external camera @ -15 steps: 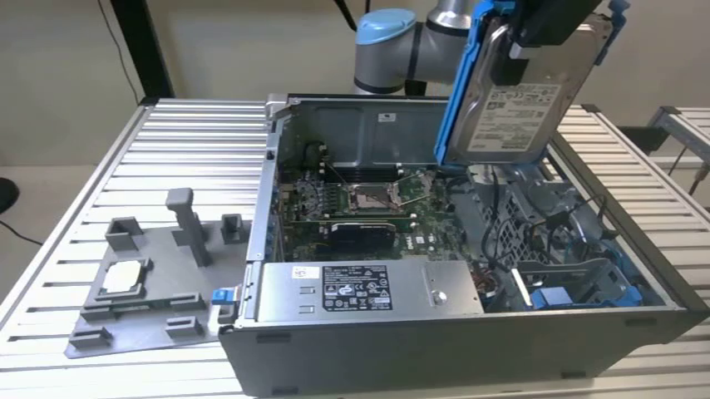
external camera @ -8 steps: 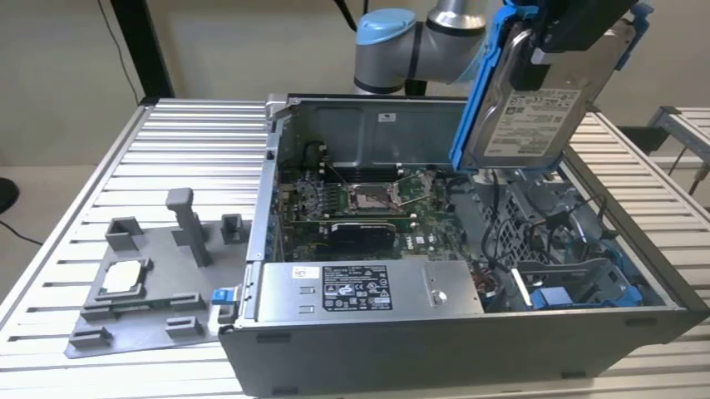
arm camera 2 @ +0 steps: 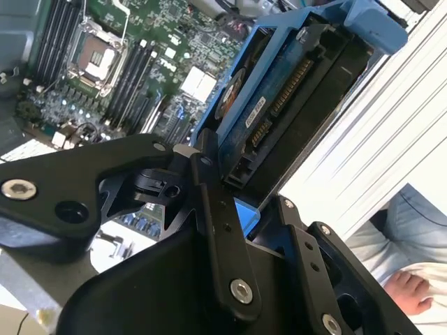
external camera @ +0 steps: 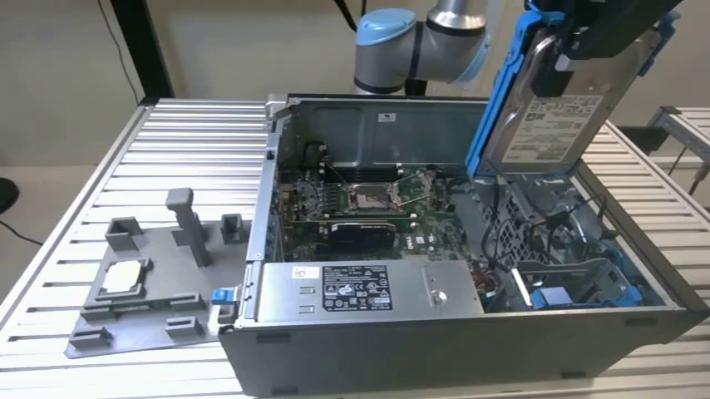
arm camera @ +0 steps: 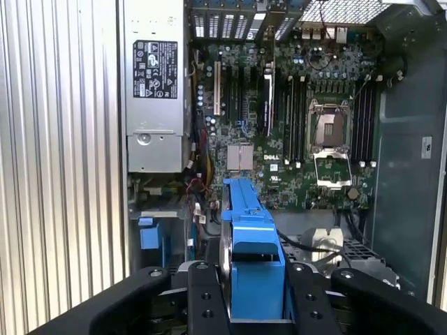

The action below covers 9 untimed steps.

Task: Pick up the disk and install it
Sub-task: 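Pick up the disk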

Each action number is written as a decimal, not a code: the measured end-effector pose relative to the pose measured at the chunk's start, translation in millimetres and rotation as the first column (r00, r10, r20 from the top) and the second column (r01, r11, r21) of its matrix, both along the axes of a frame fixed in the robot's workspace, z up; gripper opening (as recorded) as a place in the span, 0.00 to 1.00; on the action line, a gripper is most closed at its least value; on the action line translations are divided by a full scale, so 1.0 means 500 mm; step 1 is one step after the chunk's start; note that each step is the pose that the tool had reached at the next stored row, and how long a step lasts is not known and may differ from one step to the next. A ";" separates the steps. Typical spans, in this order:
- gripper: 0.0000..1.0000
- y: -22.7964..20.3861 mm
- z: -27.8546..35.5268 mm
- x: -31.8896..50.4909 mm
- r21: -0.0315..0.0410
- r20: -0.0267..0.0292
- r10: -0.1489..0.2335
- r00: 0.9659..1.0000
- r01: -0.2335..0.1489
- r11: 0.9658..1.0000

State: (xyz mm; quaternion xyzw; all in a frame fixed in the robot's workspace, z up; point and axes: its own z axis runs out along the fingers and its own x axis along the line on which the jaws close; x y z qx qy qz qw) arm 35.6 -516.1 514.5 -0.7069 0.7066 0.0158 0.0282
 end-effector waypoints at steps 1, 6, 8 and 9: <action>0.00 -0.0022 0.000 0.003 0.000 0.000 0.000 1.000 0.000 1.000; 0.00 -0.0134 -0.001 0.020 0.000 0.000 0.000 1.000 0.000 1.000; 0.00 -0.0182 -0.001 0.026 0.000 0.000 -0.001 1.000 0.001 1.000; 0.00 -0.0205 -0.001 0.029 0.000 0.000 -0.001 1.000 0.001 1.000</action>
